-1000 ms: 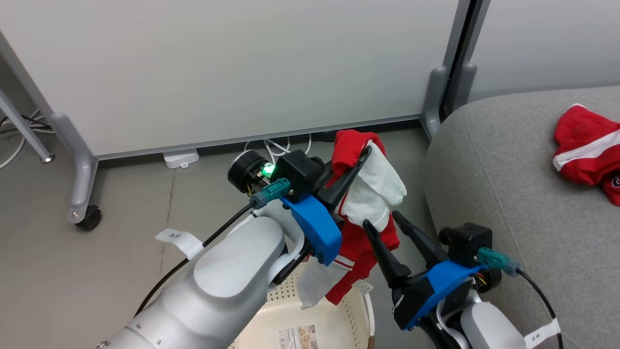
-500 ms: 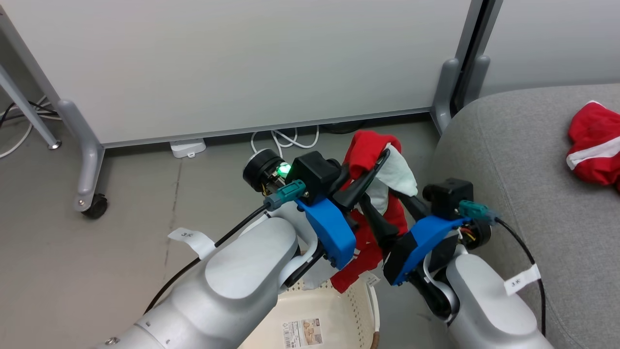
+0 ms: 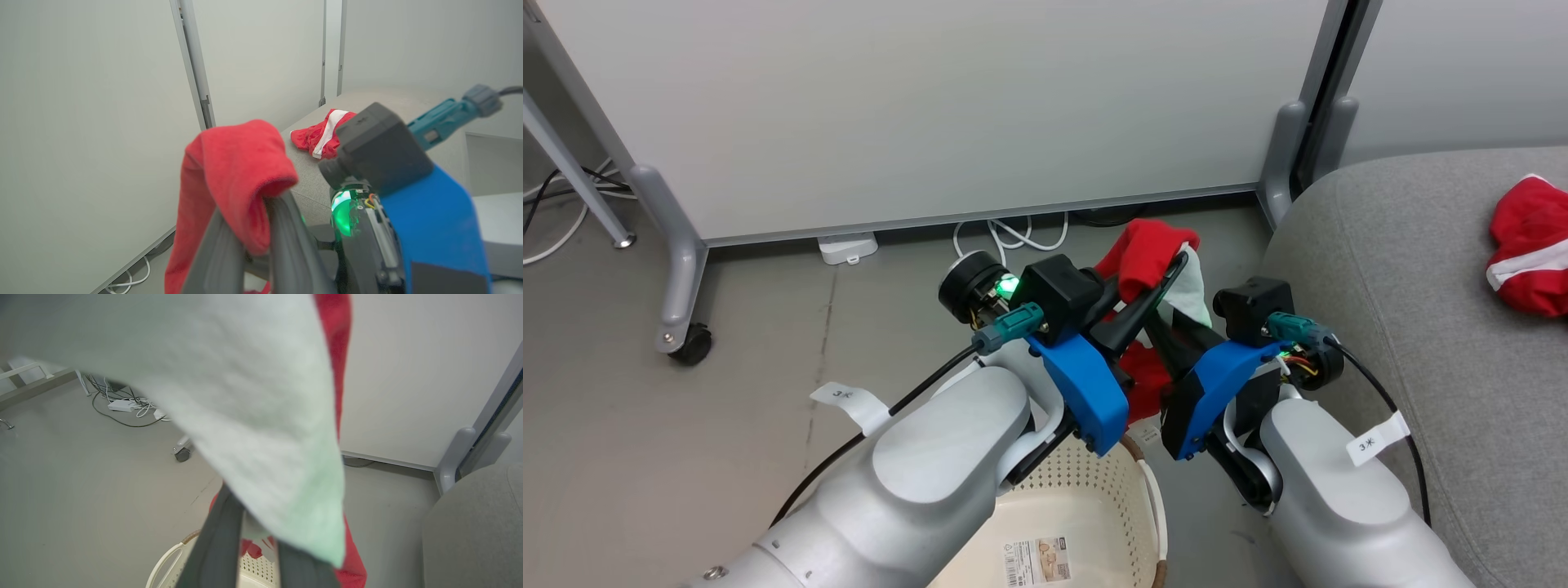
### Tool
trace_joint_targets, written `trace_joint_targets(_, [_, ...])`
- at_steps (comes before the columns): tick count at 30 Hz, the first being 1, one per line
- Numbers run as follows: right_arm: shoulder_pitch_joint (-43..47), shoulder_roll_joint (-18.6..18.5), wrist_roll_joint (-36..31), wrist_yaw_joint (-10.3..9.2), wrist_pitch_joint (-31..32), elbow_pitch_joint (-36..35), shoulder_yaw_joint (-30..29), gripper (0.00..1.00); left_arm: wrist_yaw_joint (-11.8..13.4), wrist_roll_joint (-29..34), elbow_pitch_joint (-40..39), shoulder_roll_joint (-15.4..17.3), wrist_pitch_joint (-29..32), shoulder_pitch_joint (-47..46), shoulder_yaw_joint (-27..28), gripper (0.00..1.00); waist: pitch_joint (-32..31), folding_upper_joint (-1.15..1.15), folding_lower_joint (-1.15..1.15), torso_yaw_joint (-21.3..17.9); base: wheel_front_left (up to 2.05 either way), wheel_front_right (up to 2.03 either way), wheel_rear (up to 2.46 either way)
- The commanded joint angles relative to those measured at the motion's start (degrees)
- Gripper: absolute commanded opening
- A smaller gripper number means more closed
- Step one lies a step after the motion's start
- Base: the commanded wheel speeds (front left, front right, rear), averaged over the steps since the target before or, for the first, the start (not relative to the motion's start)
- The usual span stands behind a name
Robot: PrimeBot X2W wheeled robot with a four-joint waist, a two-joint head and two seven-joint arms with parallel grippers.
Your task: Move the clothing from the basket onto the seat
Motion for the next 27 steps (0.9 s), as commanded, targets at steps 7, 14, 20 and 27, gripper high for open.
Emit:
trace_joint_targets(7, [-1.2,-0.1,1.5,0.03,-1.5,2.1,1.7,0.0,-0.1,-0.3,0.2,0.2,-0.3,-0.9,0.2,0.0,-0.3,0.0,0.0,-0.3,0.0,0.0,0.0])
trace_joint_targets(14, [-1.2,-0.1,2.7,0.03,-2.7,3.1,2.8,0.0,-0.1,-0.5,0.6,0.4,-0.3,-0.1,0.1,0.0,-0.8,0.0,0.0,-0.7,0.0,0.0,0.0])
trace_joint_targets(20, [-0.8,-0.1,3.4,0.03,-3.5,3.8,3.3,0.0,-0.1,-1.0,1.4,0.3,-0.3,0.4,-0.1,1.0,-1.2,0.0,0.0,-0.8,0.0,0.0,0.0])
trace_joint_targets(27, [-1.0,-0.1,4.1,0.03,-3.8,4.2,3.8,0.0,-0.1,-0.8,1.9,0.4,-0.3,0.9,0.6,1.0,-1.4,0.0,0.0,-0.9,0.0,0.0,0.0])
